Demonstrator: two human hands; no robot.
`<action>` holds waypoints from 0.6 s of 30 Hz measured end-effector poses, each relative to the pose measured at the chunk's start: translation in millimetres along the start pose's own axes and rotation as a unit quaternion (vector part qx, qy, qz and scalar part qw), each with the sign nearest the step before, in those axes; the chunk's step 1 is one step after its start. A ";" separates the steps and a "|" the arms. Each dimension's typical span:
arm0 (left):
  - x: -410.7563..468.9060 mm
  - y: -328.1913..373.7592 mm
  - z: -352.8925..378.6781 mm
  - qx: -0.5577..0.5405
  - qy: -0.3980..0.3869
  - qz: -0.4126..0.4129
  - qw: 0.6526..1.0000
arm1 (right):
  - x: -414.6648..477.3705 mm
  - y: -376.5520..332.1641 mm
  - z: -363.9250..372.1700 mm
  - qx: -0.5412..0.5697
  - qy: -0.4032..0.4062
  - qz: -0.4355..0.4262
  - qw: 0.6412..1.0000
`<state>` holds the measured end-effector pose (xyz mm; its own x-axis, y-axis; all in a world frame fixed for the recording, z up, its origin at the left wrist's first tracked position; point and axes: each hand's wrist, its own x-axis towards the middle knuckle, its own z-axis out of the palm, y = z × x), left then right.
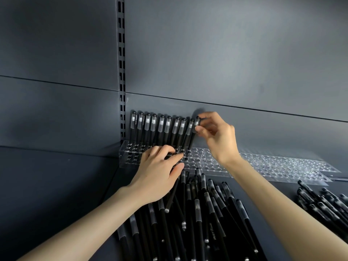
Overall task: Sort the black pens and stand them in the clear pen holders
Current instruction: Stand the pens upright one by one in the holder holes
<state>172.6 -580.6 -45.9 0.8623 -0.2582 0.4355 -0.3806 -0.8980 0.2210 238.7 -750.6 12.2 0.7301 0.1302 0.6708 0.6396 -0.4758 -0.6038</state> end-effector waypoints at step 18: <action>-1.0 13.2 -12.9 -0.014 -0.005 -0.023 1.000 | -12.5 -10.2 -8.1 -0.068 -0.009 0.019 0.998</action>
<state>162.3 -587.7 -32.2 0.8830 -0.2202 0.4146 -0.3486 -0.8990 0.2650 221.1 -754.4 13.4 0.7577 0.1254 0.6404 0.5746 -0.5933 -0.5637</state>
